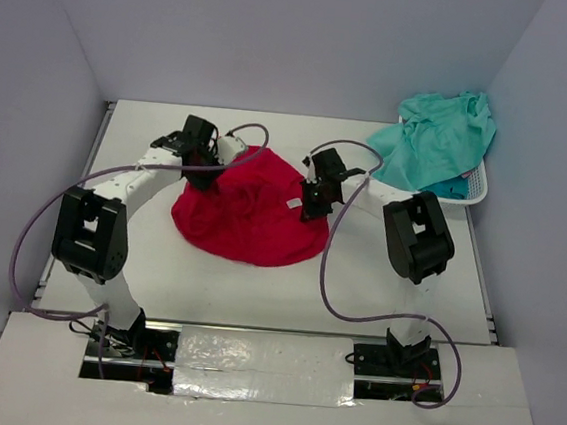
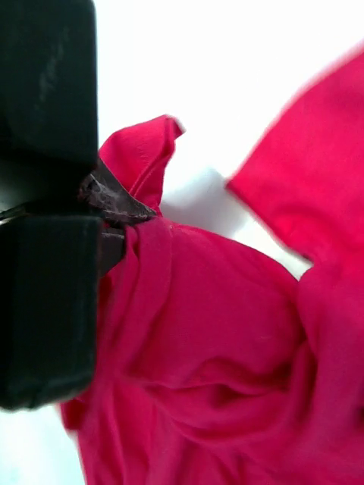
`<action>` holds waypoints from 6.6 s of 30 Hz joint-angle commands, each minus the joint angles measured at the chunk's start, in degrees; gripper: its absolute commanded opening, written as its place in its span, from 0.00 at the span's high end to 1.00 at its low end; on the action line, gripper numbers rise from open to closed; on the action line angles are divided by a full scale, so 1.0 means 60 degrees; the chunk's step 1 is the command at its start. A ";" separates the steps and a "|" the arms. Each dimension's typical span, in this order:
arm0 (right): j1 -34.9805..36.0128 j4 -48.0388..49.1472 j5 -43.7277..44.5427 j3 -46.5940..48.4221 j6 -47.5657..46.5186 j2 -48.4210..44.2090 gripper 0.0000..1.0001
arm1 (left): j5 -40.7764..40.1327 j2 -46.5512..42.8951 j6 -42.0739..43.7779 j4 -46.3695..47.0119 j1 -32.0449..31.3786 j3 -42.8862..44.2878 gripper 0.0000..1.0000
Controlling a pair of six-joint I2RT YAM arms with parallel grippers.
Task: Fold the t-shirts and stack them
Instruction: Flatten out the tshirt
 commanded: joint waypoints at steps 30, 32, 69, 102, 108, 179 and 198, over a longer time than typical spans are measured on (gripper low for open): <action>0.0072 0.0222 0.0506 -0.0484 0.0290 -0.0176 0.47 | 0.0591 0.1415 -0.0871 -0.0404 0.1149 0.0507 0.70; 0.0072 0.0193 0.0463 -0.0382 0.0232 -0.0161 0.51 | 0.0459 0.1138 -0.0739 -0.0564 0.1164 0.0404 0.91; 0.0351 0.1509 -0.1645 -0.3092 0.1125 -0.3459 0.47 | -0.0728 -0.2130 0.0623 -0.4110 0.3464 -0.2774 0.93; -0.1830 -0.1209 -0.1311 0.6523 0.0132 -0.0326 1.00 | 0.0662 0.2156 -0.0766 -0.3928 0.3785 0.6629 1.00; -0.2432 -0.1538 -0.1193 0.9291 -0.0221 -0.1529 1.00 | 0.0211 0.2798 -0.1618 -0.3136 0.3976 1.1358 1.00; -0.1832 0.3064 -0.1617 -0.0939 0.0393 -0.3619 1.00 | -0.0199 0.1162 0.4784 -0.0081 0.3068 -0.1633 0.31; -0.2871 0.0957 -0.2129 0.9028 0.0684 0.0317 1.00 | 0.1396 0.3109 0.0670 -0.1177 0.4386 0.8420 1.00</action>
